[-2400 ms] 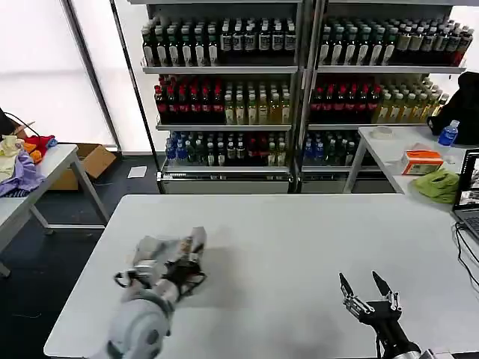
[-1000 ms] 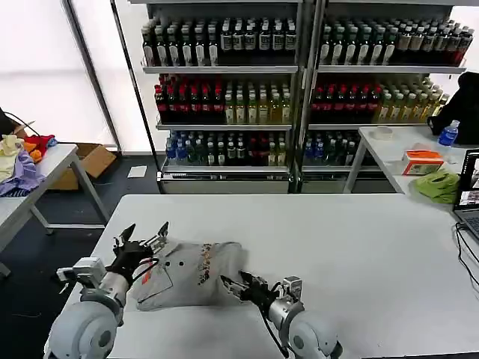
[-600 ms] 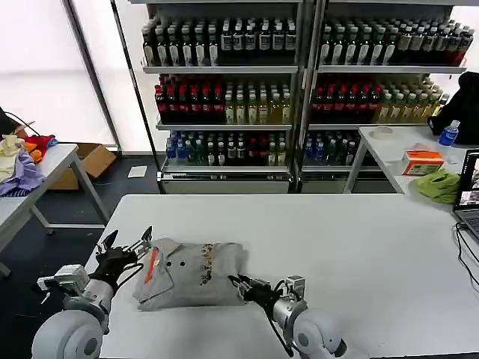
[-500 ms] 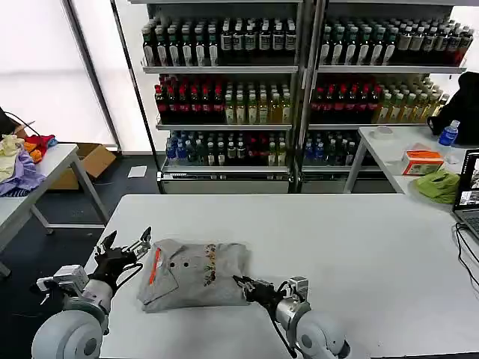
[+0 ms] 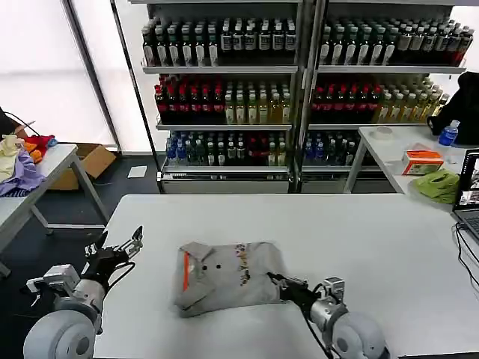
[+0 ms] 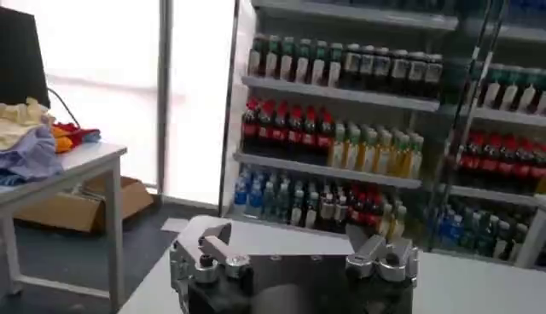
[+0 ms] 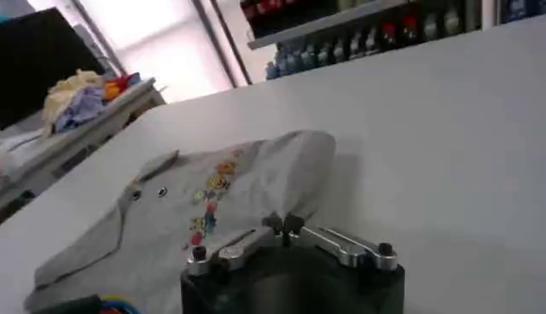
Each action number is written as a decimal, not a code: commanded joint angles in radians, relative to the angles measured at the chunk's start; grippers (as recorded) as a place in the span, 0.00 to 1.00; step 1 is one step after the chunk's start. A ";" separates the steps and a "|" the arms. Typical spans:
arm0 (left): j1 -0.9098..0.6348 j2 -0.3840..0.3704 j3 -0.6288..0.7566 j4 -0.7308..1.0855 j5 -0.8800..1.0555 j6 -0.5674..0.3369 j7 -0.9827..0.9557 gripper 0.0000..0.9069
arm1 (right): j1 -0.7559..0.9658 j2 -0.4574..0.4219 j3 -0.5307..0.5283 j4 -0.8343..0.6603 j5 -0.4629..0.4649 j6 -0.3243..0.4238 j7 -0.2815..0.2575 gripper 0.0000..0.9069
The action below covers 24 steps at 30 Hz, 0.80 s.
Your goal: Fold and organize the clothes.
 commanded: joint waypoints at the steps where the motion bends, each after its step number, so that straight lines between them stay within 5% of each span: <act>1: 0.010 -0.005 -0.005 -0.007 -0.006 0.002 -0.002 1.00 | -0.140 -0.072 0.252 0.054 -0.162 -0.012 -0.072 0.00; 4: 0.016 -0.006 -0.006 -0.009 -0.006 0.002 -0.002 1.00 | -0.159 -0.070 0.275 0.064 -0.172 -0.012 -0.080 0.00; 5: 0.018 -0.006 -0.006 -0.009 -0.006 0.002 -0.002 1.00 | -0.167 -0.064 0.280 0.074 -0.196 -0.012 -0.096 0.38; 6: 0.019 -0.007 -0.007 -0.009 -0.007 0.002 -0.001 1.00 | -0.169 -0.056 0.286 0.079 -0.208 -0.012 -0.100 1.00; 16: 0.048 -0.023 -0.005 -0.038 -0.006 0.002 0.004 1.00 | -0.174 0.003 0.376 0.192 -0.250 -0.011 -0.084 1.00; 21: 0.057 -0.036 0.004 -0.046 0.001 0.001 0.008 1.00 | -0.063 0.089 0.223 0.154 -0.294 0.023 -0.013 1.00; 24: 0.082 -0.060 0.003 -0.056 0.009 -0.001 0.011 1.00 | -0.004 0.122 0.039 0.077 -0.370 0.067 0.014 1.00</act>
